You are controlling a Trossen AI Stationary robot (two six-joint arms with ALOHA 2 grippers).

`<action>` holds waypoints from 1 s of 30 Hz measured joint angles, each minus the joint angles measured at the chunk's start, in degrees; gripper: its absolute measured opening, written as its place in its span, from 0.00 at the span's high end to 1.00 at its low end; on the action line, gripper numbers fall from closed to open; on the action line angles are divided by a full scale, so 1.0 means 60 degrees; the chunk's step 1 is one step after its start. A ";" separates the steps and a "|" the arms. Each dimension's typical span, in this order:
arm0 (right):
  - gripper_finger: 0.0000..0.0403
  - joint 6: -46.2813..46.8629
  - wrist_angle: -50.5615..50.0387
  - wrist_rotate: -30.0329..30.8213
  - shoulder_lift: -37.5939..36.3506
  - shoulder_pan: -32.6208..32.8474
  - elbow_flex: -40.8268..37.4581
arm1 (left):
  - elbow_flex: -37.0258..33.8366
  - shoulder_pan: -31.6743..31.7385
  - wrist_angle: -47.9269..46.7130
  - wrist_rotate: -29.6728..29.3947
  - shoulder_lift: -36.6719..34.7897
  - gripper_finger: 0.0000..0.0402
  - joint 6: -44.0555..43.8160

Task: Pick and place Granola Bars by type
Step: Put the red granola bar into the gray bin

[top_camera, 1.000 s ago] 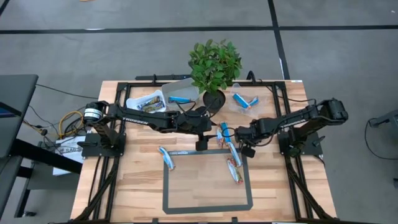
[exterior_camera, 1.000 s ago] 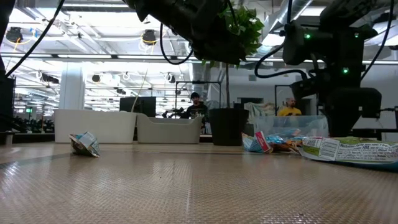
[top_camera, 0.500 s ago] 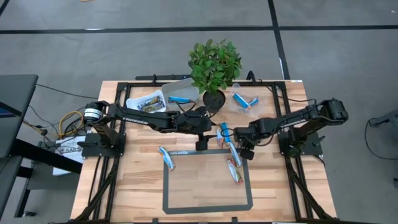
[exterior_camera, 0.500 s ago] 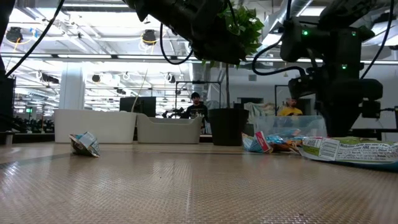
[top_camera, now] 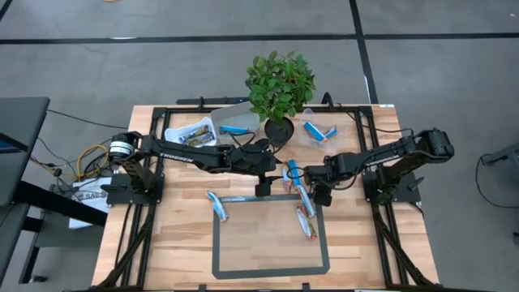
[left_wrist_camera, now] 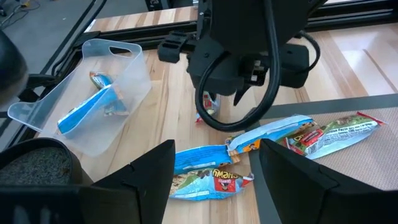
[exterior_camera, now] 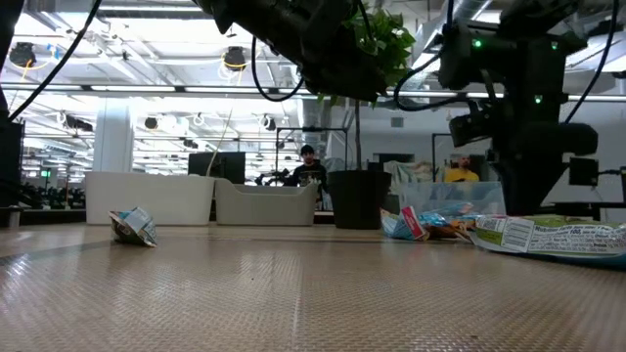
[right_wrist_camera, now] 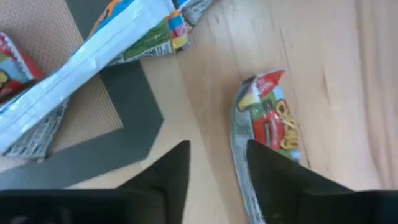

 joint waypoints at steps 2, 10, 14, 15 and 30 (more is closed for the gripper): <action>0.55 -0.0136 -0.0417 0.0262 0.0000 0.0001 0.0310 | 0.0000 0.0000 0.0000 0.0000 0.0003 0.43 0.0000; 0.40 -0.0647 -0.0722 0.0799 0.0092 -0.0012 0.0553 | 0.0000 0.0000 0.0002 0.0000 0.0001 0.43 0.0002; 0.41 -0.0863 -0.0758 0.0842 0.0386 -0.0260 0.0356 | 0.0000 0.0000 0.0000 -0.0004 -0.0001 0.43 0.0154; 0.41 -0.0942 -0.0746 0.0846 0.0494 -0.0333 0.0313 | 0.0000 0.0000 0.0001 -0.0004 -0.0001 0.43 0.0160; 0.52 -0.2354 -0.0302 0.0252 0.1372 -0.1275 0.0242 | 0.0000 0.0000 0.0018 -0.0004 -0.0001 0.43 0.0171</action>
